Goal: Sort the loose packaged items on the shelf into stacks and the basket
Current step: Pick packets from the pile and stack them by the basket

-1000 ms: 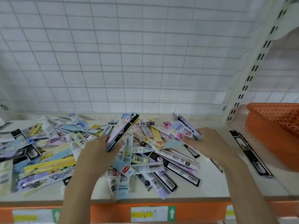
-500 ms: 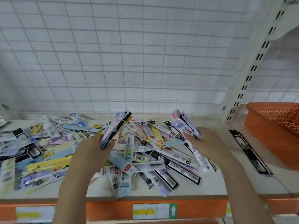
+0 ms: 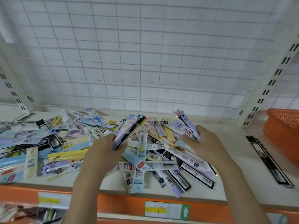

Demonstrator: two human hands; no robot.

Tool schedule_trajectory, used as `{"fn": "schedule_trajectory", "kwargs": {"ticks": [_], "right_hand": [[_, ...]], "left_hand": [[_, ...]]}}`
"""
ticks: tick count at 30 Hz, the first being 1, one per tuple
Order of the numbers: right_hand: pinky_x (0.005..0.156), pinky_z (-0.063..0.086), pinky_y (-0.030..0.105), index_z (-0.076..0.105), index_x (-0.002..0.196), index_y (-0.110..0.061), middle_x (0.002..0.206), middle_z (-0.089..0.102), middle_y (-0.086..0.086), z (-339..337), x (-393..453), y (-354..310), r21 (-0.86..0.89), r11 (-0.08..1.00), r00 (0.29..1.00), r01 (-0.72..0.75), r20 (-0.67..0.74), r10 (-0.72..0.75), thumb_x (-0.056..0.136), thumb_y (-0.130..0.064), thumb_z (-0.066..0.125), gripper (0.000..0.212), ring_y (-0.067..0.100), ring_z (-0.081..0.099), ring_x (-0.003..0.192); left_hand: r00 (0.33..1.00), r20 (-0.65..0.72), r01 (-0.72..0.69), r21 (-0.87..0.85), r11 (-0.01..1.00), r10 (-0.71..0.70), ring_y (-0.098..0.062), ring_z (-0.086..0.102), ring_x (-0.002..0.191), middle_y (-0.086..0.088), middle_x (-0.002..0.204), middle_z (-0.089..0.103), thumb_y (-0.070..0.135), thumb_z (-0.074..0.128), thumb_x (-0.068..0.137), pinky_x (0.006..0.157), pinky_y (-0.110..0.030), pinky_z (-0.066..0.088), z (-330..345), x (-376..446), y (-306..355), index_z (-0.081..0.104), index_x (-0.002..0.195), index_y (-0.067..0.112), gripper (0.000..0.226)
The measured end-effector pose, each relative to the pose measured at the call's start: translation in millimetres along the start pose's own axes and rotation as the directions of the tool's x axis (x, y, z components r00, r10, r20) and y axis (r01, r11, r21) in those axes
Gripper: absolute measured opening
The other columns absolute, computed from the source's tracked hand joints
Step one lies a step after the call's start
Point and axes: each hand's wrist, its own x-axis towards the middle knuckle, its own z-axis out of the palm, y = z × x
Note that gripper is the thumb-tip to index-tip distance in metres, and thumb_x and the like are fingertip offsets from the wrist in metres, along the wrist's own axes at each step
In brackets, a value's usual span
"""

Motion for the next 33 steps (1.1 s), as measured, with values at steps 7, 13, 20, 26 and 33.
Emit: {"fn": "schedule_trajectory", "kwargs": {"ticks": [7,13,20,26,33], "right_hand": [[0.055,0.031,0.03,0.041,0.071,-0.019,0.062,0.041,-0.004,5,-4,2,-0.125,0.992,0.997,-0.002,0.073,0.011,0.086,-0.05,0.057,0.038,0.015,0.041,0.058],[0.054,0.029,0.029,0.034,0.066,-0.023,0.062,0.04,-0.006,1,-8,4,-0.121,0.992,0.997,-0.036,0.064,0.044,0.087,-0.048,0.056,0.04,0.013,0.039,0.056],[0.053,0.027,0.029,0.028,0.063,-0.023,0.062,0.035,-0.005,0,-8,1,-0.084,0.996,0.997,-0.028,0.068,0.034,0.088,-0.044,0.057,0.044,0.013,0.035,0.054],[0.052,0.025,0.028,0.026,0.063,-0.021,0.058,0.033,-0.004,3,-7,-5,-0.099,0.995,0.998,0.003,0.059,0.003,0.089,-0.045,0.056,0.047,0.013,0.032,0.053],[0.054,0.028,0.03,0.03,0.063,-0.021,0.059,0.037,-0.004,3,-7,-2,-0.063,0.998,0.998,-0.01,0.061,0.014,0.088,-0.044,0.057,0.043,0.015,0.037,0.054]], "left_hand": [[0.99,0.141,-0.019,0.049,0.999,0.012,-0.014,0.037,0.046,0.001,0.054,0.037,0.057,0.064,0.076,0.045,-0.024,0.03,28,4,31,0.031,0.057,0.015,0.056],[0.982,0.187,0.026,-0.065,0.998,-0.014,-0.014,0.031,0.045,0.0,0.055,0.034,0.026,0.067,0.079,0.041,-0.021,0.027,30,7,48,0.032,0.057,0.013,0.043],[0.994,0.099,0.024,-0.588,0.809,0.042,-0.018,0.06,0.055,-0.003,0.051,0.067,0.016,0.061,0.085,0.056,-0.025,0.051,0,5,58,0.064,0.079,0.003,0.014],[0.98,0.129,-0.018,-0.698,0.716,0.15,-0.002,0.041,0.031,0.001,0.042,0.06,0.02,0.063,0.087,0.037,-0.009,0.033,-12,-9,64,0.064,0.082,0.013,0.008],[0.969,0.043,-0.14,-0.713,0.687,0.243,0.004,0.047,0.034,0.001,0.059,0.068,0.012,0.058,0.089,0.042,-0.009,0.036,-19,-17,73,0.06,0.077,0.022,0.016]]}}
